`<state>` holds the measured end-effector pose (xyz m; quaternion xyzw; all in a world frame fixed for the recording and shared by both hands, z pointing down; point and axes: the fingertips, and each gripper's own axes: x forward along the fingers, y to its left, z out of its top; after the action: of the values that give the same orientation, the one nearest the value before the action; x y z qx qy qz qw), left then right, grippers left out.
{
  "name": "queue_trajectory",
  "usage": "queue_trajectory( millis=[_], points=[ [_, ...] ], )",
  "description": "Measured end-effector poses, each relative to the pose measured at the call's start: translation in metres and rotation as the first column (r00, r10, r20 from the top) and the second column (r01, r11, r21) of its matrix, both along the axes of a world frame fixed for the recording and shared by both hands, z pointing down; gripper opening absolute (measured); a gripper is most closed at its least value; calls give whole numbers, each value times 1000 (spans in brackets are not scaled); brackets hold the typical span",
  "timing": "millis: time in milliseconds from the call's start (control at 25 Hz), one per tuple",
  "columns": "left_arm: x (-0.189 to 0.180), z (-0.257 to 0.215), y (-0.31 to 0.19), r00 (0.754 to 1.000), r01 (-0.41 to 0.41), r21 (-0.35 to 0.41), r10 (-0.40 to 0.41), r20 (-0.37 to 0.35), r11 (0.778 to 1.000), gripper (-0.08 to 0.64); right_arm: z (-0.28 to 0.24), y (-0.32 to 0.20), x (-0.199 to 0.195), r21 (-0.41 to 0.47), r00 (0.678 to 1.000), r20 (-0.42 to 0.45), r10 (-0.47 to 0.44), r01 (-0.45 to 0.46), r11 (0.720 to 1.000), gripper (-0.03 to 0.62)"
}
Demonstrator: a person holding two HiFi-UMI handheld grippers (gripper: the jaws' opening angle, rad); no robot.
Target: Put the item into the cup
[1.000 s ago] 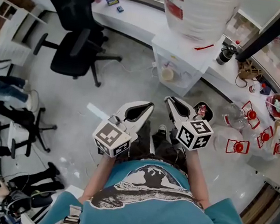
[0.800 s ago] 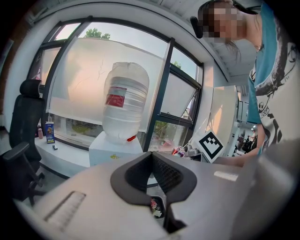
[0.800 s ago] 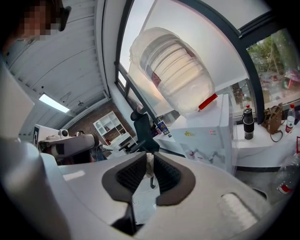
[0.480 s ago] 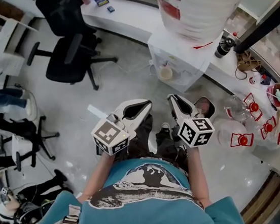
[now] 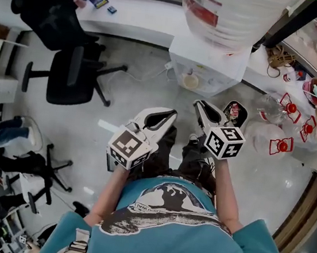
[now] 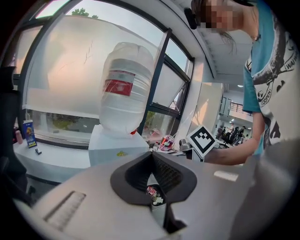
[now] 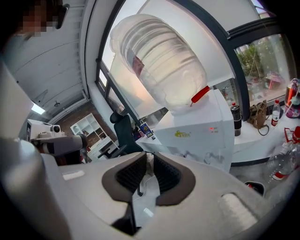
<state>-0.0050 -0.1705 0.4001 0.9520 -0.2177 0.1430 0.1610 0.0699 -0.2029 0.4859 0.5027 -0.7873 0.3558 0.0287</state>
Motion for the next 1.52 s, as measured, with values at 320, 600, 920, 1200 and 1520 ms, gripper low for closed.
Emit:
queue_trajectory(
  millis=[320, 600, 920, 1200, 1520],
  points=[
    [-14, 23, -22, 990, -143, -32, 143, 13, 989, 12, 32, -23, -11, -36, 994, -52, 101, -103, 994, 49],
    [-20, 49, -40, 971, -238, -63, 240, 23, 969, 12, 75, -33, -17, -85, 983, -123, 134, -145, 986, 49],
    [-19, 77, -51, 957, -289, -83, 290, -4, 954, 12, 129, -50, -15, -133, 973, -178, 149, -174, 976, 49],
    [-22, 103, -63, 963, -270, -98, 269, -18, 958, 12, 189, -69, -9, -194, 961, -231, 154, -200, 960, 49],
    [-32, 130, -68, 964, -265, -127, 266, -8, 956, 12, 244, -92, -6, -213, 944, -311, 111, -183, 960, 50]
  ],
)
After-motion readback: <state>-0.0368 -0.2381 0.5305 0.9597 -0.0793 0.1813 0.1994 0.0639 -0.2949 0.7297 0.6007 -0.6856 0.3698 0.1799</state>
